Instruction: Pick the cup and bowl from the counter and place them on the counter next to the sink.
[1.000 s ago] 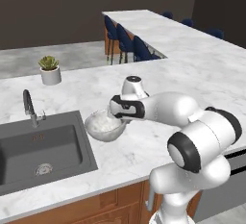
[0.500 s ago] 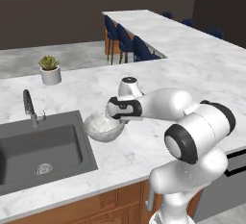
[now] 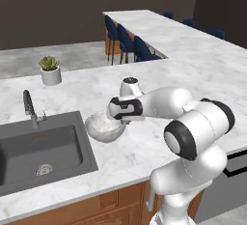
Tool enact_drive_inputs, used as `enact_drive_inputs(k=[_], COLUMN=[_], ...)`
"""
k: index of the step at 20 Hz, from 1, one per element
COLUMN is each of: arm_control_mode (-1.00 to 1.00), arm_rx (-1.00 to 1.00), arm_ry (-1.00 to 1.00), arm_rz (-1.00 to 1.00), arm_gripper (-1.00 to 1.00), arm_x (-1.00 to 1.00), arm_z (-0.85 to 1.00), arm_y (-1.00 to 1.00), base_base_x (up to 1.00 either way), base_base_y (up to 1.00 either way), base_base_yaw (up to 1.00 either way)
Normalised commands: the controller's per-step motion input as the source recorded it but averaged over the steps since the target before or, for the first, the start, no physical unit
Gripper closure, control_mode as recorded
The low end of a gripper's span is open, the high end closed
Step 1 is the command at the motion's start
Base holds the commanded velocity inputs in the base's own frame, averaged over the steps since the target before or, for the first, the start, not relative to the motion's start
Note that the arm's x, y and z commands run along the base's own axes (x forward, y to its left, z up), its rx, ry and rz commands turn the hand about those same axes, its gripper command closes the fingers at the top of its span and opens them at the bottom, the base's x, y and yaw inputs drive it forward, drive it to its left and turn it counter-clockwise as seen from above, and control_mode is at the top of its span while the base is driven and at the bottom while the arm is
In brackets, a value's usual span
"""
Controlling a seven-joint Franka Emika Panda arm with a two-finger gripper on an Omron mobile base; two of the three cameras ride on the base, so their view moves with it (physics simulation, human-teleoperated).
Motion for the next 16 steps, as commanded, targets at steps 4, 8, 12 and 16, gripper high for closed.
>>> enact_drive_inputs(k=[4, 8, 12, 16], arm_control_mode=[-1.0, -1.0, -1.0, -1.0], arm_rx=[0.0, 0.0, 0.0, 0.0], arm_ry=[0.0, 0.0, 0.0, 0.0], arm_rz=[0.0, 0.0, 0.0, 0.0], arm_gripper=[1.0, 1.0, 1.0, -1.0], arm_x=[-0.03, 0.0, 0.0, 0.0], arm_z=[-0.14, 0.0, 0.0, 0.01], arm_y=[0.0, 0.0, 0.05, 0.08], base_base_x=[0.0, 0.0, 0.0, 0.0], base_base_y=[0.0, 0.0, 0.0, 0.0], base_base_yaw=[0.0, 0.0, 0.0, 0.0])
